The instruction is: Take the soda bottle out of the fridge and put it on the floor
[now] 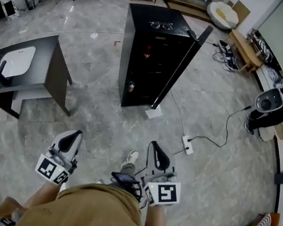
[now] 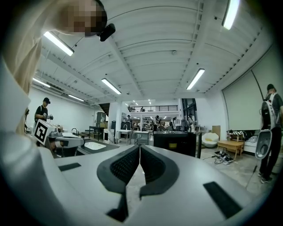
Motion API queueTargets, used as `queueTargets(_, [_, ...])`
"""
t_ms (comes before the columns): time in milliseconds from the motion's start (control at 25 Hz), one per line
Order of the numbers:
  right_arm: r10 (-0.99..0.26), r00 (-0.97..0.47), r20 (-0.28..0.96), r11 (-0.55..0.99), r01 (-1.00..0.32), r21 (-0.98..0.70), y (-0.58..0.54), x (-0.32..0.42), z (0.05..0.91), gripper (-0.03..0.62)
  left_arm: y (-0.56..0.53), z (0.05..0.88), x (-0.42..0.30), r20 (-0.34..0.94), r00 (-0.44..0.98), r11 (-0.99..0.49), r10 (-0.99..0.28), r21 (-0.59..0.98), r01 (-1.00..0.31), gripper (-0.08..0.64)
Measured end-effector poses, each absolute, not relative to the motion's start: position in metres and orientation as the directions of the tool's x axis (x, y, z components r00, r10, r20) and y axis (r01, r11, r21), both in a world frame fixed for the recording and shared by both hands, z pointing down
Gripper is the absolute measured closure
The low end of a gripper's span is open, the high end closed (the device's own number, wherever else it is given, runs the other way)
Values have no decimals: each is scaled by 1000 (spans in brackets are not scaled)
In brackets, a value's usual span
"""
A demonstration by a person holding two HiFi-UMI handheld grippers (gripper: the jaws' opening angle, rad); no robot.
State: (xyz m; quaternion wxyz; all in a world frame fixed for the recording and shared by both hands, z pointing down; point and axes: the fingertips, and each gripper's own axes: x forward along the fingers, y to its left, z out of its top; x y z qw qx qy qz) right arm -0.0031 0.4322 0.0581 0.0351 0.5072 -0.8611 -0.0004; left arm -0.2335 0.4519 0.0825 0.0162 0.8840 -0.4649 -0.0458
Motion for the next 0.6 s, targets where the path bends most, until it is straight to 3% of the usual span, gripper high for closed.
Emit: queueTargets(600, [-828,-560,31,559,-828,-36,173,116,58,591,212,72,-92,-21,545,-545,-838,43,-837,558])
